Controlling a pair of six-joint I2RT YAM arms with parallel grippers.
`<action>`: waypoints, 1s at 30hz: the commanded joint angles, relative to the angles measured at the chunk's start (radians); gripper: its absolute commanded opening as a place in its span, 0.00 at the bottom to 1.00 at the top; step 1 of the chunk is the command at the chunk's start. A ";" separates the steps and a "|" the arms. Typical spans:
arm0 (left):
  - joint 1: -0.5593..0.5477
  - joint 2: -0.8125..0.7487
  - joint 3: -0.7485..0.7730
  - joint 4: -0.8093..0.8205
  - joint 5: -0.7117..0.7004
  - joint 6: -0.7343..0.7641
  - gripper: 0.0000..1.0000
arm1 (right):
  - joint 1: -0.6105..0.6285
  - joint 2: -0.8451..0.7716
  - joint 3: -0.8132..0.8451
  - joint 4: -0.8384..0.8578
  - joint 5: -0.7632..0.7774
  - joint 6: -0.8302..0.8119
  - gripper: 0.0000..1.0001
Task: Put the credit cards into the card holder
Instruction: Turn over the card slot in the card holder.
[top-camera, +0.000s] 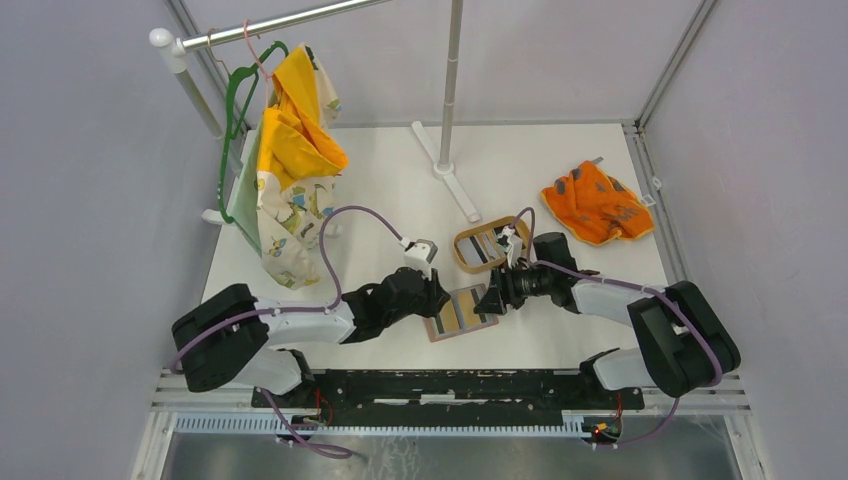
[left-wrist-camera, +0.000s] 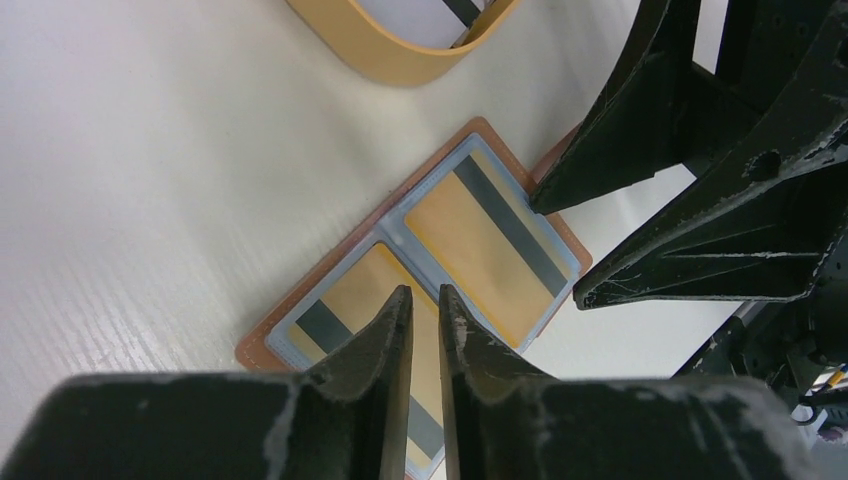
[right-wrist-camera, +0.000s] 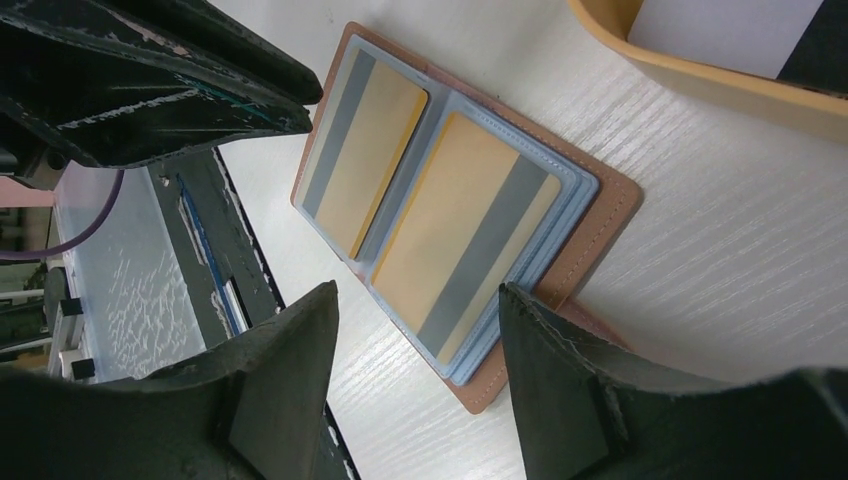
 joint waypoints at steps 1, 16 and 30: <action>-0.001 0.029 0.025 0.075 0.035 -0.008 0.20 | -0.003 0.018 0.035 0.022 0.034 0.027 0.65; -0.001 0.187 0.042 0.151 0.108 -0.048 0.06 | -0.002 0.046 0.034 0.033 0.049 0.049 0.51; -0.001 0.205 0.036 0.133 0.092 -0.042 0.04 | -0.004 0.047 -0.012 0.193 -0.042 0.170 0.45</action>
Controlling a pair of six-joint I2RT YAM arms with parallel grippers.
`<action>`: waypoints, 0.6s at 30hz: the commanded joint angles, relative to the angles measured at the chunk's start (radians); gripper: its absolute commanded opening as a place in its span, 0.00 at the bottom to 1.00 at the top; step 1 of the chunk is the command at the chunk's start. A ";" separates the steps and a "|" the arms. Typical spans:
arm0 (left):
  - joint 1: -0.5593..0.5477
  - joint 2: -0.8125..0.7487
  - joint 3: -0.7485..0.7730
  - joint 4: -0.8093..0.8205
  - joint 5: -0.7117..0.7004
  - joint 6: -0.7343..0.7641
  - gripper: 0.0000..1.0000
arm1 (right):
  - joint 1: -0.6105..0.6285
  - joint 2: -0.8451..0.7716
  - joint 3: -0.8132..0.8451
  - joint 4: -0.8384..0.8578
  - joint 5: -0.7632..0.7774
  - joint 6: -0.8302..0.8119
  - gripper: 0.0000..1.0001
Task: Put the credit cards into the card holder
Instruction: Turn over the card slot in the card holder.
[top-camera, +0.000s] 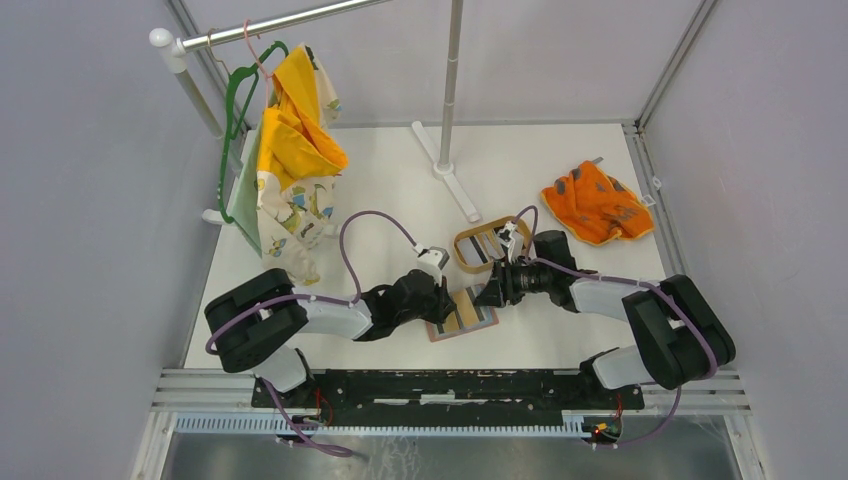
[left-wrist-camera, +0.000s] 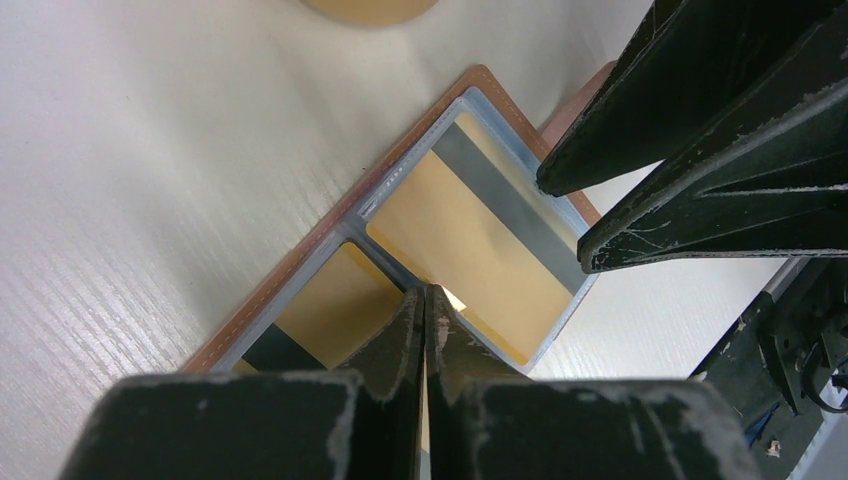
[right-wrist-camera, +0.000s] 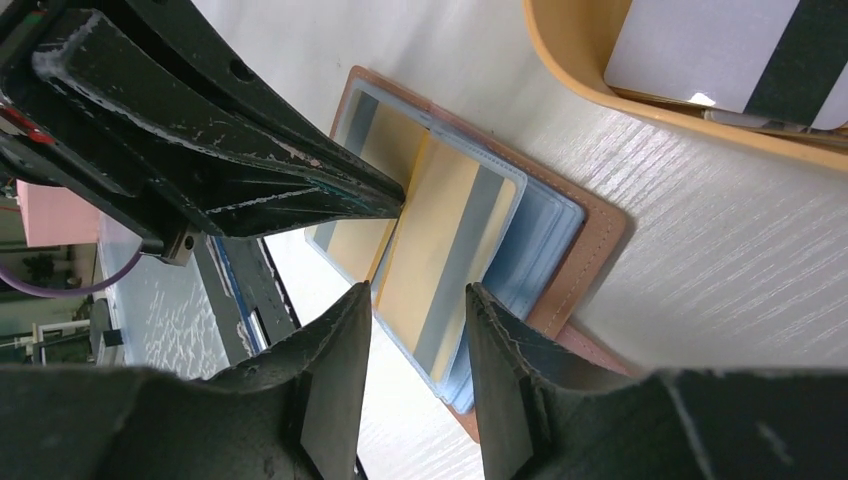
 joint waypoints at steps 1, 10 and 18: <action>-0.001 0.006 0.018 0.013 -0.011 -0.034 0.04 | -0.003 0.006 -0.015 0.107 -0.045 0.064 0.45; -0.001 -0.004 0.014 0.001 -0.021 -0.033 0.04 | -0.014 0.020 -0.049 0.228 -0.104 0.163 0.44; 0.000 -0.036 0.008 -0.011 -0.022 -0.033 0.05 | -0.015 0.044 -0.099 0.418 -0.141 0.306 0.43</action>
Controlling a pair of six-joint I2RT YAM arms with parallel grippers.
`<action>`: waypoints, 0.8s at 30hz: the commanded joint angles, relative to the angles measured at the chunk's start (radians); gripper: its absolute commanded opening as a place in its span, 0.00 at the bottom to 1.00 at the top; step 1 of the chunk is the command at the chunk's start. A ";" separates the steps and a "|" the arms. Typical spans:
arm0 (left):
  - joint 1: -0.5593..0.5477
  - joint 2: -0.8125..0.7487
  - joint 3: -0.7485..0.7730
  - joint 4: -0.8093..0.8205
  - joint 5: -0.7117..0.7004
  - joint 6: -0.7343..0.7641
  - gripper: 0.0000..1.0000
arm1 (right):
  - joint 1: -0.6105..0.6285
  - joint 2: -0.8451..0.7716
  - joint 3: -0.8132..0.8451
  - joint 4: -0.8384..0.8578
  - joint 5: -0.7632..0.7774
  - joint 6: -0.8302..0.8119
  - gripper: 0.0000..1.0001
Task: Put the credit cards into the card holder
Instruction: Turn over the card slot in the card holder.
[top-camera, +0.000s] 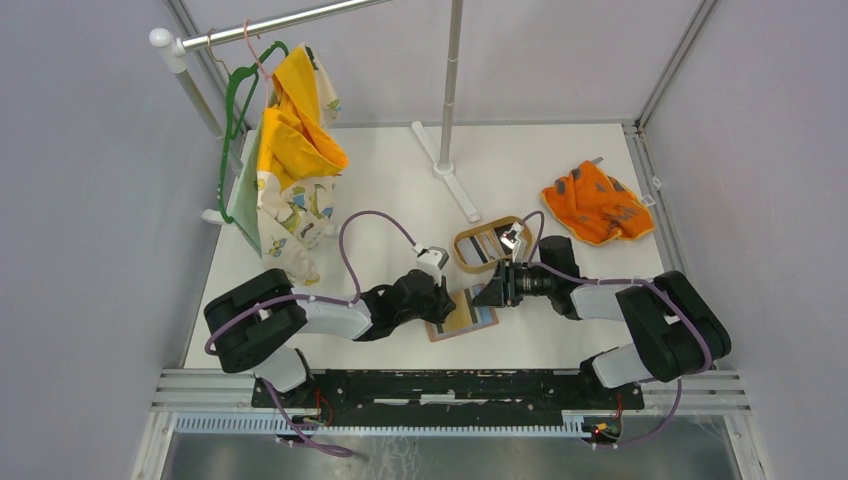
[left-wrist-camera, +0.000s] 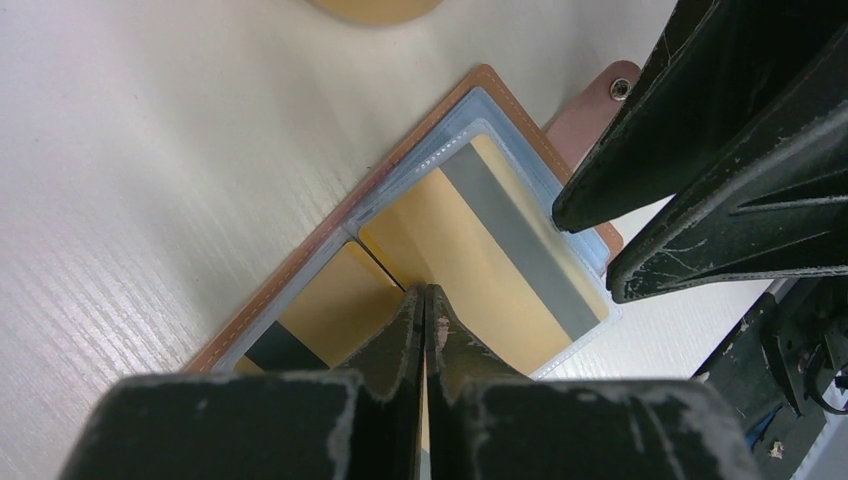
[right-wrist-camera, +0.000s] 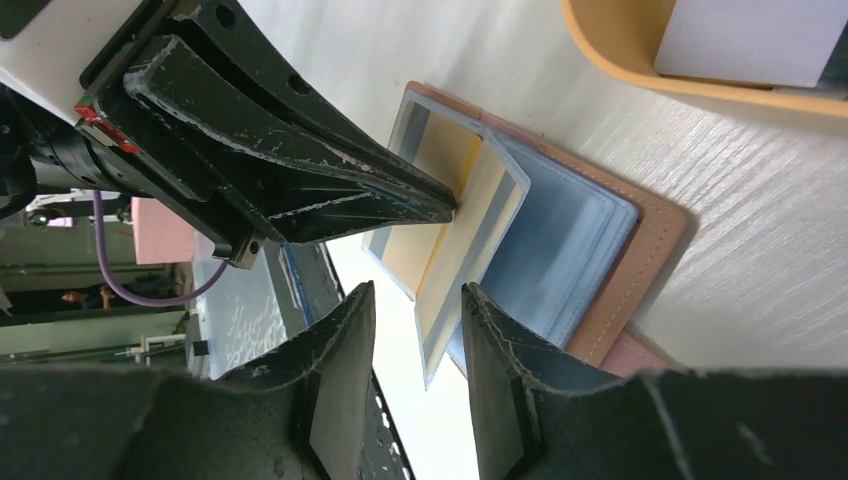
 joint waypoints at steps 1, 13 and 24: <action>-0.001 -0.040 0.006 -0.007 -0.020 -0.034 0.05 | 0.003 0.018 -0.027 0.213 -0.062 0.124 0.43; 0.000 -0.075 -0.010 -0.004 -0.023 -0.047 0.06 | 0.019 0.076 -0.069 0.498 -0.080 0.300 0.41; 0.000 -0.157 -0.049 -0.052 -0.083 -0.061 0.09 | 0.068 0.115 -0.059 0.553 -0.088 0.319 0.40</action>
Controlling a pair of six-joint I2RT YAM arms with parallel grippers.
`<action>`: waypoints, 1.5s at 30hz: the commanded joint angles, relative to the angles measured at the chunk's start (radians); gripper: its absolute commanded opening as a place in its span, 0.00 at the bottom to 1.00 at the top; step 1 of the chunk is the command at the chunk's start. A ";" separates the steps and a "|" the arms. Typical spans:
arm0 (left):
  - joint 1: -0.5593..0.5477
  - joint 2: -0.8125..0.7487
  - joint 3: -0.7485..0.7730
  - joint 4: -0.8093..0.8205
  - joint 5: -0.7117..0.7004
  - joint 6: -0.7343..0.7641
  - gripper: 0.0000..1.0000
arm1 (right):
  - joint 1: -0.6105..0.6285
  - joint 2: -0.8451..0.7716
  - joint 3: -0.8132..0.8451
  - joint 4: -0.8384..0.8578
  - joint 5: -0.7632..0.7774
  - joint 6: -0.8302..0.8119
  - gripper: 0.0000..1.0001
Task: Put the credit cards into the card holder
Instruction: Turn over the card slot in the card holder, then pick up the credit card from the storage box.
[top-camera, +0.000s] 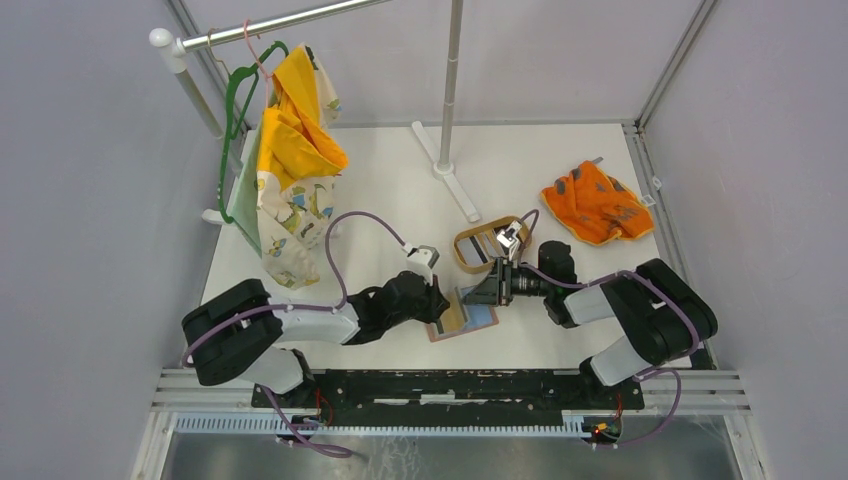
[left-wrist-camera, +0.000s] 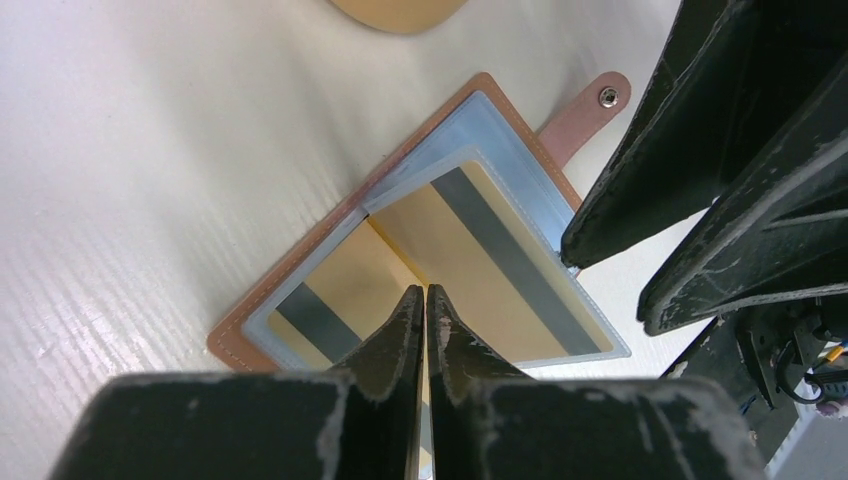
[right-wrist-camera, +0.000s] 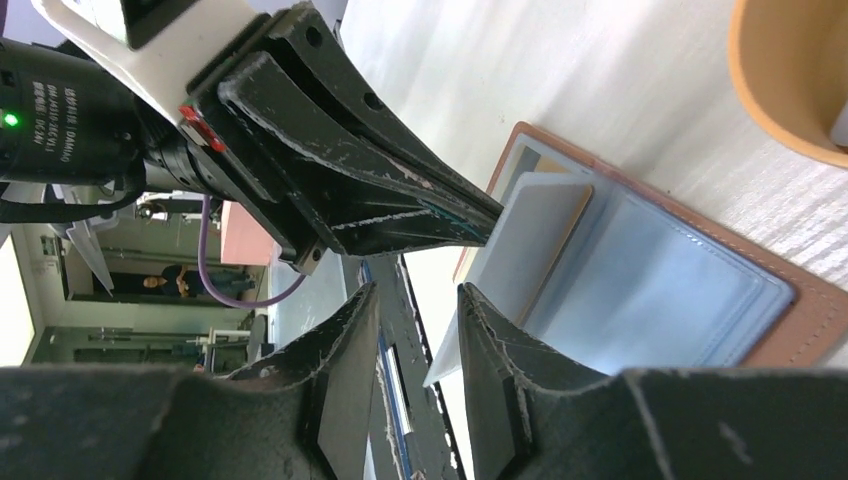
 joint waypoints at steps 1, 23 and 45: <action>-0.001 -0.054 -0.013 -0.010 -0.061 -0.038 0.09 | 0.031 0.035 0.013 0.100 -0.026 0.017 0.40; -0.002 -0.391 -0.134 -0.224 -0.218 -0.047 0.15 | 0.181 0.068 0.295 -0.468 0.048 -0.638 0.38; 0.015 -0.468 -0.120 0.069 -0.174 -0.039 0.79 | -0.035 -0.074 0.760 -1.130 0.299 -1.259 0.62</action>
